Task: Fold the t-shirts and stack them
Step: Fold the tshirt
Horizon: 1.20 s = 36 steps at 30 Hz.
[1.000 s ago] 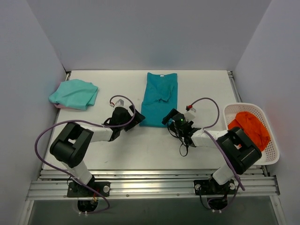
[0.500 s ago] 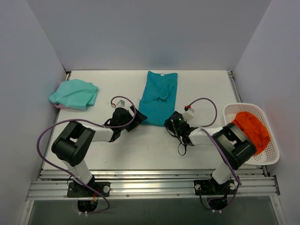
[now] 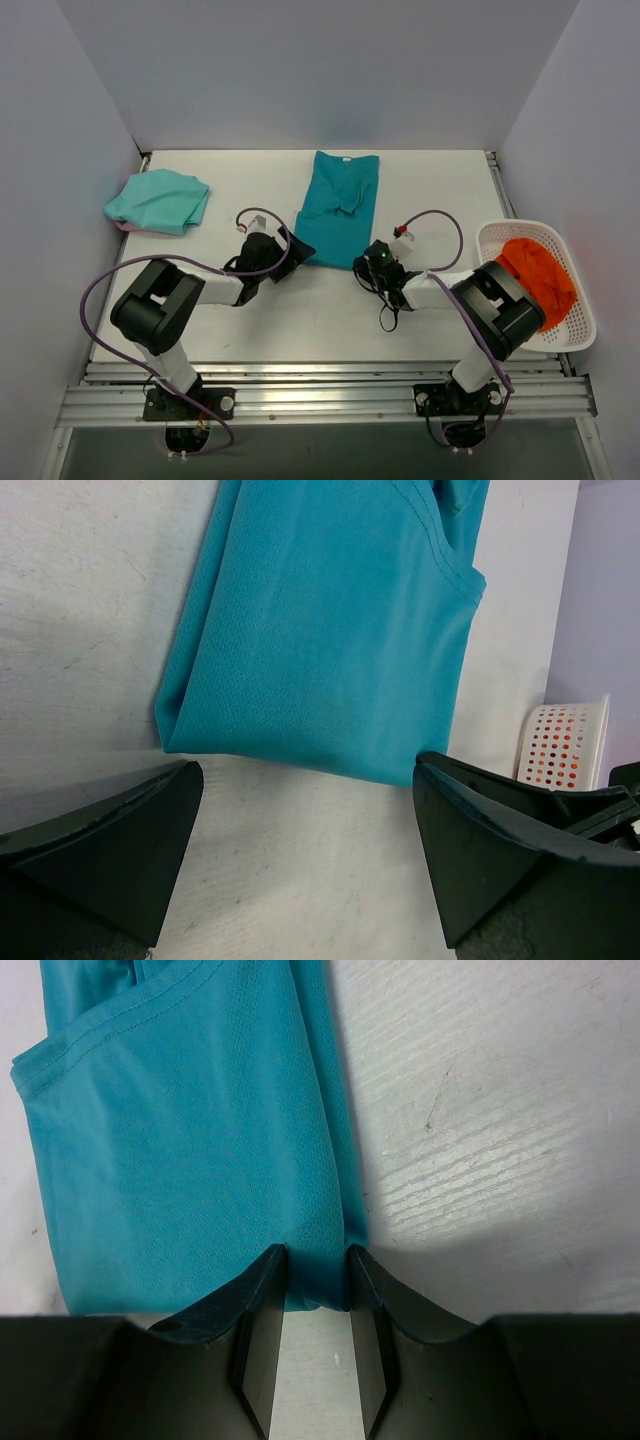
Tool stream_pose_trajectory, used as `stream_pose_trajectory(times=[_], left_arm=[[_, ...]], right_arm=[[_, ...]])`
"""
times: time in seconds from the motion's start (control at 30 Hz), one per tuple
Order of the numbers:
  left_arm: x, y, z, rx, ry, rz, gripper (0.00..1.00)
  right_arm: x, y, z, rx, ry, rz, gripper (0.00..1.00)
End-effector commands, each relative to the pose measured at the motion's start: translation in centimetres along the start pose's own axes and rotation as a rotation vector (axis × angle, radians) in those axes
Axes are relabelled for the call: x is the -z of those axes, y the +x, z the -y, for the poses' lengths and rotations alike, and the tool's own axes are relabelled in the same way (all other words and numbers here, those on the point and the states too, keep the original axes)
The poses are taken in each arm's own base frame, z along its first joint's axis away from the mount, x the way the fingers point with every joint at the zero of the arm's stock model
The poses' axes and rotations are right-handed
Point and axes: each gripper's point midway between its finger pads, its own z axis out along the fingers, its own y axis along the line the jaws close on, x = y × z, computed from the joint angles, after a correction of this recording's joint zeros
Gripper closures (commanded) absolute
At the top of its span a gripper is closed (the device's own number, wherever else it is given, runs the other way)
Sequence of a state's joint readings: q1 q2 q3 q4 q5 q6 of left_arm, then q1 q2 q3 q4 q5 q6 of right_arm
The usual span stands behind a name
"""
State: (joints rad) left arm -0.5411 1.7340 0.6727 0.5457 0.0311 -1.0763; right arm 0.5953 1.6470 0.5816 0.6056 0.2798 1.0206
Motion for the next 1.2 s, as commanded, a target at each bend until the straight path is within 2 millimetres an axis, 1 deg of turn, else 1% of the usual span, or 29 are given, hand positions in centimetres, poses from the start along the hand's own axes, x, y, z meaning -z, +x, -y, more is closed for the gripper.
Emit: stream_pose_trajectory(times=[0.0,0.13,0.17,0.2,0.23,0.3,0.33,0.37,0.4,0.43,0.5,0.53,0.6,0.63,0.7,0.73,0.77,0.8,0.87,0.93,0.97,1.0,1.03,1.07,1.1,1.13,1.17], left_arm=[[0.0,1.5,-5.6,-0.005,-0.185,-0.009,0.01],[-0.4,1.6,-7.3,0.003,-0.242,0.012,0.0],[-0.4,1.7,-7.6,0.004,-0.248,0.014,0.05],[-0.6,1.6,-7.6,0.01,-0.241,0.024,0.08],[-0.8,1.9,-8.2,0.012,-0.256,0.021,0.09],[-1.1,1.9,-8.3,0.018,-0.26,0.023,0.12],[-1.2,2.0,-8.7,0.02,-0.269,0.02,0.17],[-1.3,2.0,-8.7,0.02,-0.268,0.021,0.2],[-1.3,2.0,-8.7,0.022,-0.269,0.023,0.24],[-1.3,2.0,-8.7,0.023,-0.267,0.024,0.35],[-1.2,2.0,-8.7,0.024,-0.271,0.025,0.48],[-1.1,1.9,-8.6,0.024,-0.27,0.029,0.6],[-0.9,1.8,-8.5,0.024,-0.272,0.03,0.67],[-0.8,1.6,-8.5,0.023,-0.276,0.034,0.76],[-0.5,1.4,-8.2,0.018,-0.271,0.044,0.9],[-0.4,1.4,-8.2,0.016,-0.272,0.045,0.95],[-0.2,1.3,-8.2,0.009,-0.272,0.048,0.97],[-0.1,1.0,-7.9,0.005,-0.268,0.056,0.98],[0.3,1.0,-7.6,-0.007,-0.262,0.057,0.98],[1.1,0.7,-6.5,-0.035,-0.24,0.067,0.98],[1.6,0.8,-6.3,-0.049,-0.237,0.068,0.98],[2.5,1.0,-4.9,-0.076,-0.212,0.07,0.98],[3.2,0.7,-4.4,-0.093,-0.219,0.099,0.98],[4.0,1.2,-4.9,-0.118,-0.251,0.092,0.98],[5.2,0.8,-3.2,-0.129,-0.221,0.116,0.98],[6.0,1.3,-2.4,-0.156,-0.217,0.13,0.98],[6.9,1.8,-2.8,-0.177,-0.243,0.119,0.98]], right_arm=[[0.6,2.1,4.7,0.065,0.14,-0.079,0.72],[0.8,1.8,5.0,0.064,0.148,-0.074,0.73],[0.8,1.7,4.9,0.064,0.147,-0.072,0.73],[0.9,1.6,4.9,0.063,0.146,-0.069,0.73],[0.9,1.6,4.9,0.065,0.146,-0.07,0.73],[1.0,1.5,5.0,0.065,0.15,-0.069,0.74],[1.0,1.4,4.9,0.065,0.147,-0.068,0.74],[1.0,1.4,4.9,0.066,0.148,-0.067,0.74],[1.0,1.3,5.0,0.064,0.15,-0.067,0.74],[1.1,1.3,5.0,0.066,0.151,-0.066,0.74],[1.1,1.3,5.2,0.065,0.154,-0.064,0.75],[1.1,1.3,5.3,0.065,0.156,-0.065,0.75],[1.1,1.2,5.2,0.062,0.153,-0.065,0.76],[1.1,1.2,5.2,0.062,0.153,-0.065,0.78],[1.0,1.3,5.3,0.064,0.154,-0.066,0.82],[1.0,1.3,5.3,0.066,0.153,-0.067,0.88],[1.1,1.3,5.3,0.065,0.155,-0.068,0.95],[1.1,1.3,5.3,0.067,0.157,-0.069,1.0],[1.3,1.4,5.2,0.067,0.15,-0.074,1.0],[1.6,1.3,5.4,0.071,0.152,-0.075,1.0],[2.0,1.0,5.0,0.066,0.139,-0.068,1.0],[2.3,1.0,4.9,0.06,0.136,-0.07,1.0],[2.8,1.2,5.3,0.069,0.154,-0.082,1.0],[3.4,0.9,4.2,0.065,0.127,-0.076,1.0],[4.0,0.8,4.0,0.071,0.129,-0.068,1.0],[5.0,0.5,3.6,0.068,0.131,-0.061,1.0],[5.6,0.3,3.3,0.072,0.127,-0.053,1.0]])
